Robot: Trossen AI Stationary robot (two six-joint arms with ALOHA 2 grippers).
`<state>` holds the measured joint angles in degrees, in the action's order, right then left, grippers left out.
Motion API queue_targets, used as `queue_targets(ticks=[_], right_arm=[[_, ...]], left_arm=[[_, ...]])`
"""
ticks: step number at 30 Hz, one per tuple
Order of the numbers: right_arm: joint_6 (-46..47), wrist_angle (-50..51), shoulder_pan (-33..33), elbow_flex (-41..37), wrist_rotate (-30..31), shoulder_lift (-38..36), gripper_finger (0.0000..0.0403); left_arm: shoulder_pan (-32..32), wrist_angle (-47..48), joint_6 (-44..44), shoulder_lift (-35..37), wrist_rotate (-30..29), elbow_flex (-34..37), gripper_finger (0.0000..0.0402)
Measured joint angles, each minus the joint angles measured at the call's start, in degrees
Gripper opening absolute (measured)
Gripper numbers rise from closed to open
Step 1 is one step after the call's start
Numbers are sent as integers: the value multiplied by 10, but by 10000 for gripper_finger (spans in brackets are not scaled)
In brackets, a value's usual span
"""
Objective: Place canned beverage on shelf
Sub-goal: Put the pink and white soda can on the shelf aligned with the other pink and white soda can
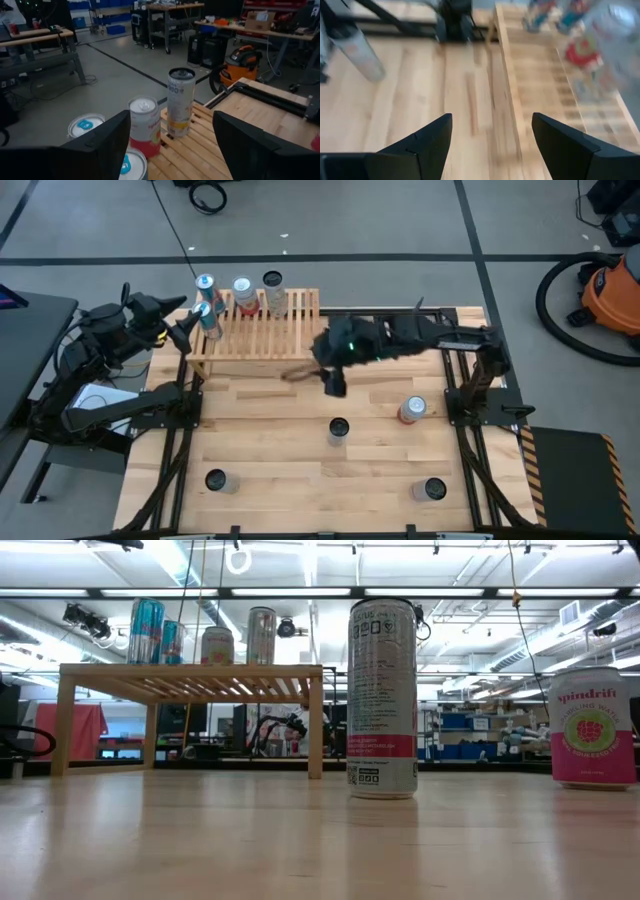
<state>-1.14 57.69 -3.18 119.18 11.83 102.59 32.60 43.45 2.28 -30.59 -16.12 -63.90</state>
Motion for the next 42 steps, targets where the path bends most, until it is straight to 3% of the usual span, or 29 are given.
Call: queue_targets(ticks=[13, 20, 28, 36, 42], right_arm=[[353, 238, -166, -21, 292, -7, 284], [591, 308, -235, -90, 370, -7, 284], [814, 324, -278, -172, 382, -7, 284], [924, 324, -298, -229, 379, -7, 284], [1028, 323, -315, -287, 315, -7, 284]], left_arm=[[0, 31, -1, 0, 0, 0, 284], [0, 32, -17, 0, 0, 0, 284], [0, 31, -19, 0, 48, 0, 284], [0, 31, -21, 0, 51, 0, 284], [0, 31, -21, 0, 64, 0, 284]])
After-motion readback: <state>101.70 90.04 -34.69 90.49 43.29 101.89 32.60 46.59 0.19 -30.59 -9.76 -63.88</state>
